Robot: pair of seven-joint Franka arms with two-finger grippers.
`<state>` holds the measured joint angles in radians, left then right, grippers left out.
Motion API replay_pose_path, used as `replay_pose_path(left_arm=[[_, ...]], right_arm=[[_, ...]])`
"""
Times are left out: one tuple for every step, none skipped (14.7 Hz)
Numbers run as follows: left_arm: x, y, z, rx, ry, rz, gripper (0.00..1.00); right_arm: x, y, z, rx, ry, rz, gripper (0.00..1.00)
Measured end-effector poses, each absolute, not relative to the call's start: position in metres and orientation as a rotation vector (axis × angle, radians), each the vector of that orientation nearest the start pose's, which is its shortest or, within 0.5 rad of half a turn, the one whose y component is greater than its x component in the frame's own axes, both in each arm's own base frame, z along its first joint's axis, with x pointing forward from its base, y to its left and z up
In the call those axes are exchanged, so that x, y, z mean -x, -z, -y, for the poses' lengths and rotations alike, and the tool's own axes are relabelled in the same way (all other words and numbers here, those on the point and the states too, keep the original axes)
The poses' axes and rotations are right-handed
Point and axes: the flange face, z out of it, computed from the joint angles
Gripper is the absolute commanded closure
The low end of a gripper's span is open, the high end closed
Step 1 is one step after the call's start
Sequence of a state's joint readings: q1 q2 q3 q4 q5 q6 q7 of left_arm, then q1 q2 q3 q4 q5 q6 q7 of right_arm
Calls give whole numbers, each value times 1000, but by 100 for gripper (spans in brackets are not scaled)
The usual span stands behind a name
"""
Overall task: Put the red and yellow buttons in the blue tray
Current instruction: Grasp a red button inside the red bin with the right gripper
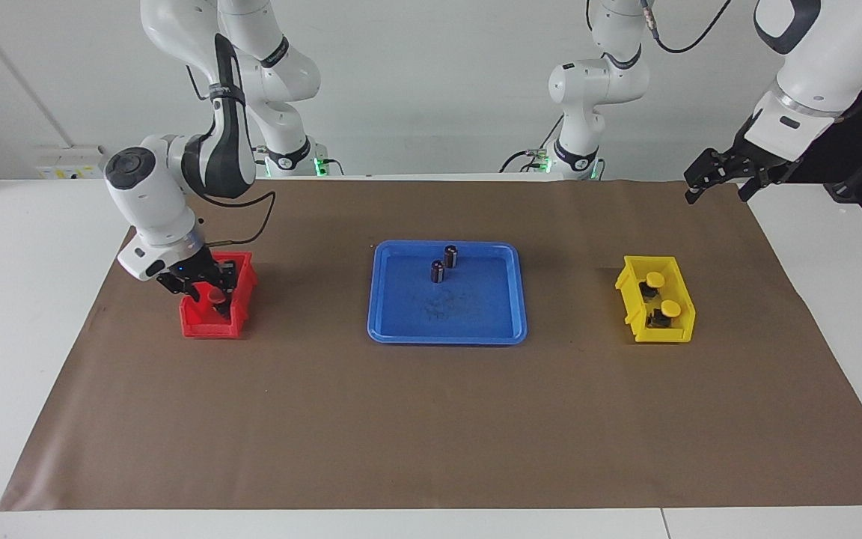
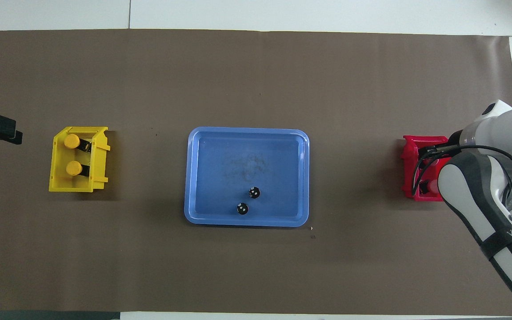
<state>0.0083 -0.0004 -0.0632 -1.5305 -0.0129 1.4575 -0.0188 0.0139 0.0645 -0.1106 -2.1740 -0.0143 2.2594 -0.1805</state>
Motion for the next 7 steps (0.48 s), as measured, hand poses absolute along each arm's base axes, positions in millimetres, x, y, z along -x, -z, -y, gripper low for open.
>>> replay_pose_path(left_arm=[[-542, -634, 31, 3149, -115, -58, 0], [-542, -634, 31, 3149, -115, -58, 0], [-542, -634, 31, 3149, -116, -58, 0], [-542, -634, 31, 3149, -116, -58, 0], [-542, -634, 31, 3149, -116, -58, 0], [-542, -634, 31, 3149, -116, -58, 0], [-542, -634, 31, 3149, -116, -58, 0]], right_arm=[[-543, -365, 53, 3159, 29, 148, 37], [-542, -365, 53, 3159, 28, 148, 37], [-542, -364, 53, 3159, 26, 148, 38], [-542, -364, 53, 3158, 24, 149, 39], [-541, -363, 53, 3158, 20, 149, 39], [-540, -361, 52, 3158, 19, 149, 40], [-540, -360, 52, 3158, 27, 150, 41]])
